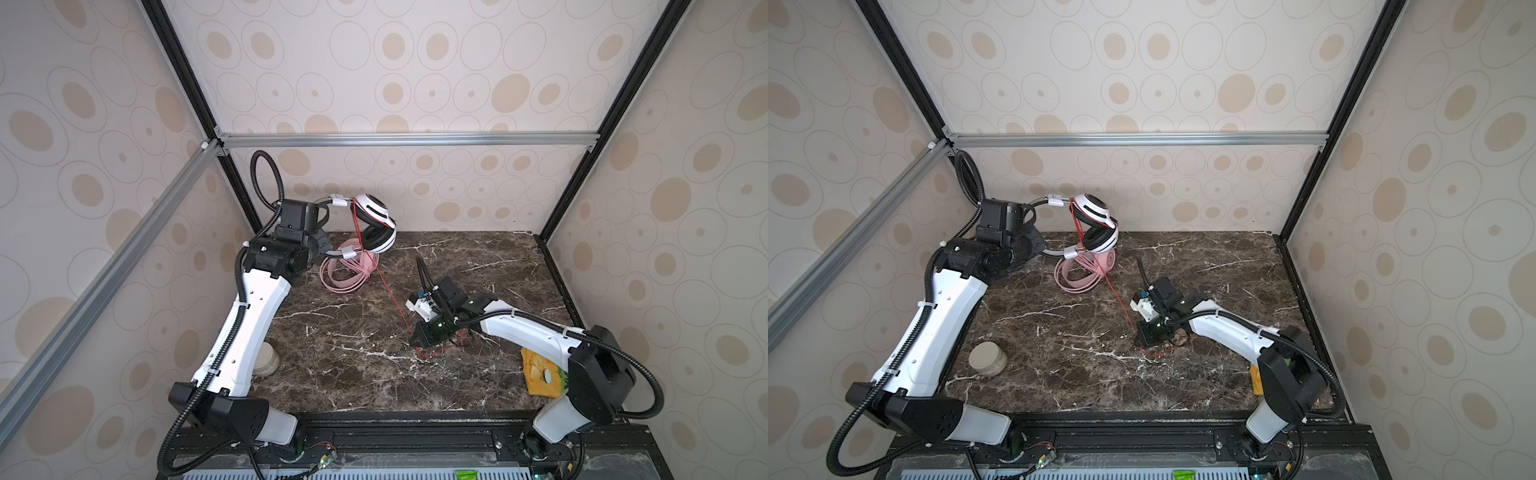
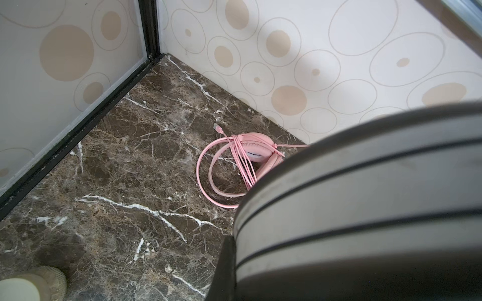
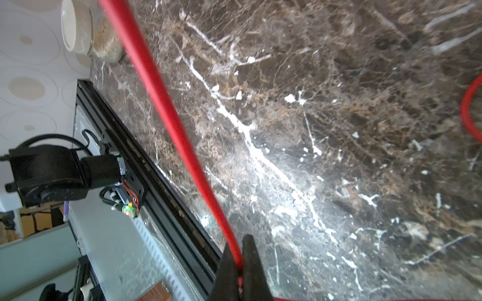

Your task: Wrap the headphones

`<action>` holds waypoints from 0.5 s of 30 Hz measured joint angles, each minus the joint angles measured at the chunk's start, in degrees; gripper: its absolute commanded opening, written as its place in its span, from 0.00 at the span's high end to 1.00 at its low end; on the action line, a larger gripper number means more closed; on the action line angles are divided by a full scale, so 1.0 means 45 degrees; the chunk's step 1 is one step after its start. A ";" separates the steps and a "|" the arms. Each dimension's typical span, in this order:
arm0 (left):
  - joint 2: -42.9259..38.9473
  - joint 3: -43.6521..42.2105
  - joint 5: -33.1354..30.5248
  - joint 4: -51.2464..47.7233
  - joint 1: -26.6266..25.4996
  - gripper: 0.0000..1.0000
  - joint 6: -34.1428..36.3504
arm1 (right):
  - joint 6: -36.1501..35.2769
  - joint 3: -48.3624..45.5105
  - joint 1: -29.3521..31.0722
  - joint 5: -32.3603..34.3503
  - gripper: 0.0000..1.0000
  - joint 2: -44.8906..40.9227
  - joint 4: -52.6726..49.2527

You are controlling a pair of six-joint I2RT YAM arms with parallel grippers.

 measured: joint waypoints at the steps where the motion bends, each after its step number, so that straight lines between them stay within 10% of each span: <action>1: 0.0024 0.0000 0.0000 -0.0015 0.0015 1.00 -0.0005 | -0.0238 0.0233 0.0170 0.0219 1.00 -0.0039 -0.0437; 15: 0.0097 -0.0578 -0.0121 -0.0015 0.0092 1.00 -0.0282 | -0.3225 0.6334 0.2263 0.3599 1.00 -0.0384 -0.5654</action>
